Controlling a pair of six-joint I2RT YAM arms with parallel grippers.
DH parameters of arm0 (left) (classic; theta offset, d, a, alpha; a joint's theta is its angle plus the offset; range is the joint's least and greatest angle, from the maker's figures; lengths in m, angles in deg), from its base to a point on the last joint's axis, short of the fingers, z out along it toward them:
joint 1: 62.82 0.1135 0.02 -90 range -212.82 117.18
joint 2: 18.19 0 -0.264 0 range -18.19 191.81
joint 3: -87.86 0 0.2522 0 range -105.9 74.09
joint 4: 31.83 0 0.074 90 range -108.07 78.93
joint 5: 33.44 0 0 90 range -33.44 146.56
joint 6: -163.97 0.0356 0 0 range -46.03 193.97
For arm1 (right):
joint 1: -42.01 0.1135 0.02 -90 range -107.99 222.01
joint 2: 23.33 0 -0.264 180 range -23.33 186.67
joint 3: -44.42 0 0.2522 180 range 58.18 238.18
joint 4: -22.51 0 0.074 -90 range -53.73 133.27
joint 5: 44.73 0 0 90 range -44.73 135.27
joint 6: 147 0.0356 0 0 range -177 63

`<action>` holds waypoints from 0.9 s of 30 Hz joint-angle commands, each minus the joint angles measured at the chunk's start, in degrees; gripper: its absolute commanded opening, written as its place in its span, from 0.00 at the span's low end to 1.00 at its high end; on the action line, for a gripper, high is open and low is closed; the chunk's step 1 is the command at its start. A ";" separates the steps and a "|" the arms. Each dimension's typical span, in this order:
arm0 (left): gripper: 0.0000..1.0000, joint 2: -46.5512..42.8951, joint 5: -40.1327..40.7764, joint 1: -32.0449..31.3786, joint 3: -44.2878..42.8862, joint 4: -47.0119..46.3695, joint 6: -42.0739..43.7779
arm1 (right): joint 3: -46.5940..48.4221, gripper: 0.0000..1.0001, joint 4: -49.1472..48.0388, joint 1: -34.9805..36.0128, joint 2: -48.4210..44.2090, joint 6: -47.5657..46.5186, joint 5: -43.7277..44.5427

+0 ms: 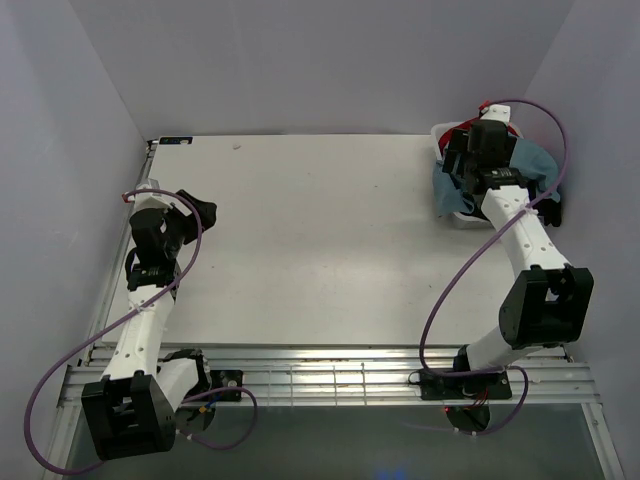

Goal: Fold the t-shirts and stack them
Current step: Grab crumpled tshirt from bin with the right arm

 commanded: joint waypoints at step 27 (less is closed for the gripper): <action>0.92 -2.48 -0.44 -0.15 0.28 -0.98 0.18 | 23.84 0.08 1.50 -7.58 23.18 -6.50 -0.31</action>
